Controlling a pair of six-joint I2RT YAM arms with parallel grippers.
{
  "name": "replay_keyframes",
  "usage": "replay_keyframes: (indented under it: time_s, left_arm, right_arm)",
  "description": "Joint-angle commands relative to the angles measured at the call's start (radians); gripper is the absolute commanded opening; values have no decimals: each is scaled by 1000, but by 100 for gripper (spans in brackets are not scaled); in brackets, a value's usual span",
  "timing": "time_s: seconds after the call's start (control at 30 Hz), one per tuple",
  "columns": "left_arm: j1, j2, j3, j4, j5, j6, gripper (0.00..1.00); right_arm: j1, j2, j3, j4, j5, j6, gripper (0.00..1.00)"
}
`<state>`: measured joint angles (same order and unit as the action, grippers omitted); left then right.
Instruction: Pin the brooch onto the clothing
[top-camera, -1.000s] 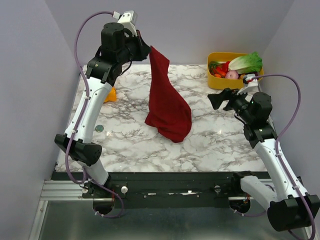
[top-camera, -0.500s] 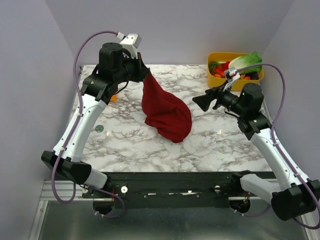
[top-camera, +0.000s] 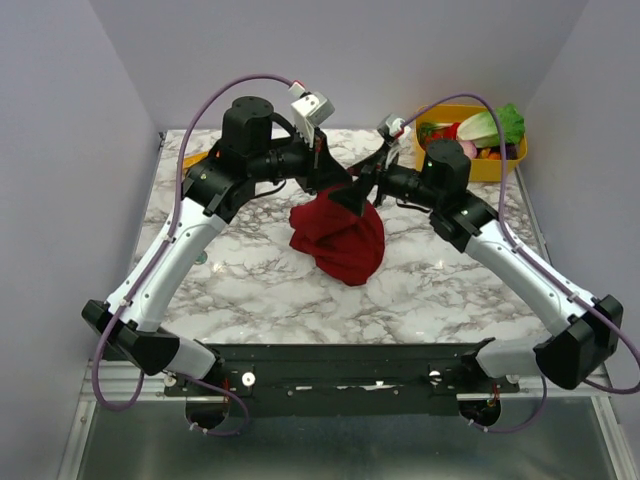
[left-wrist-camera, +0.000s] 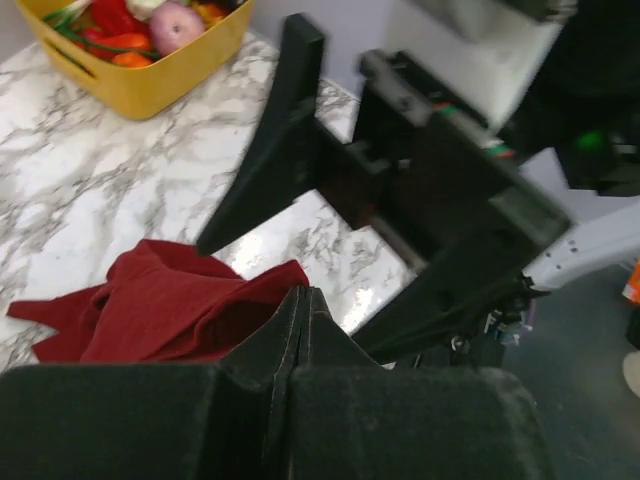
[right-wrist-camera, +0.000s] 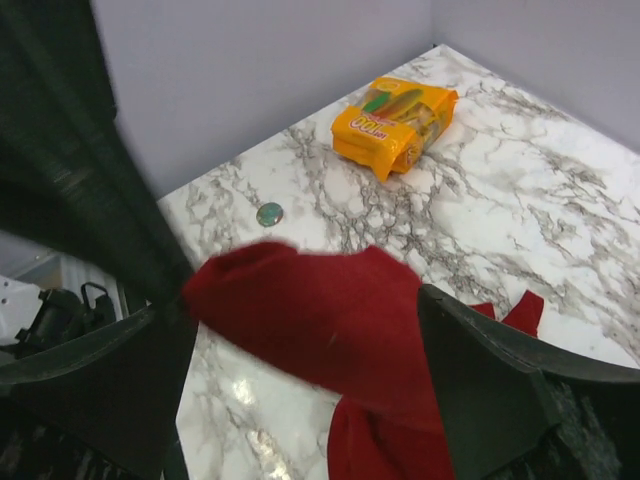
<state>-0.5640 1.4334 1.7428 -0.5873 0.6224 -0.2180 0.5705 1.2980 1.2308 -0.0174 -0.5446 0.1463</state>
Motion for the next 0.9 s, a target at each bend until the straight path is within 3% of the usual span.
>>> replay_keyframes:
  time_s: [0.0, 0.07, 0.1, 0.13, 0.2, 0.23, 0.3, 0.33, 0.4, 0.57, 0.63, 0.8, 0.87]
  left_arm:
    - [-23, -42, 0, 87, 132, -32, 0]
    - [-25, -53, -5, 102, 152, -35, 0]
    - [-25, -56, -3, 101, 152, -34, 0]
    - [-25, -68, -3, 95, 146, -27, 0]
    - [-24, -86, -3, 77, 74, -11, 13]
    - [-22, -115, -6, 73, 32, 5, 37]
    - [-19, -158, -41, 90, -120, 9, 67]
    - [-17, -213, -61, 108, -169, 6, 86]
    - [-16, -275, -139, 187, -293, -3, 99]
    - [-11, -402, -227, 253, -414, -18, 99]
    - [-13, -398, -224, 230, -418, -11, 99]
    - [-13, -366, -230, 165, -447, 6, 99]
    - [-13, -358, -242, 165, -458, 11, 99]
  right_arm:
    - [29, 101, 65, 80, 66, 36, 91]
    - [29, 122, 90, 92, 6, 36, 55]
    - [29, 135, 123, 94, 0, 45, 24]
    - [29, 138, 139, 93, 9, 48, 1]
    - [29, 133, 170, 93, 46, 23, 1]
    - [29, 123, 217, 83, 64, 6, 1]
    - [29, 115, 274, 64, 139, -34, 1]
    - [29, 113, 354, 57, 153, -45, 1]
    - [29, 122, 451, 42, 175, -63, 1]
    - [29, 170, 724, 37, 181, -2, 1]
    - [29, 170, 753, 49, 175, 51, 1]
    - [29, 66, 649, 102, 176, 76, 1]
    - [29, -47, 493, 102, 240, 56, 1]
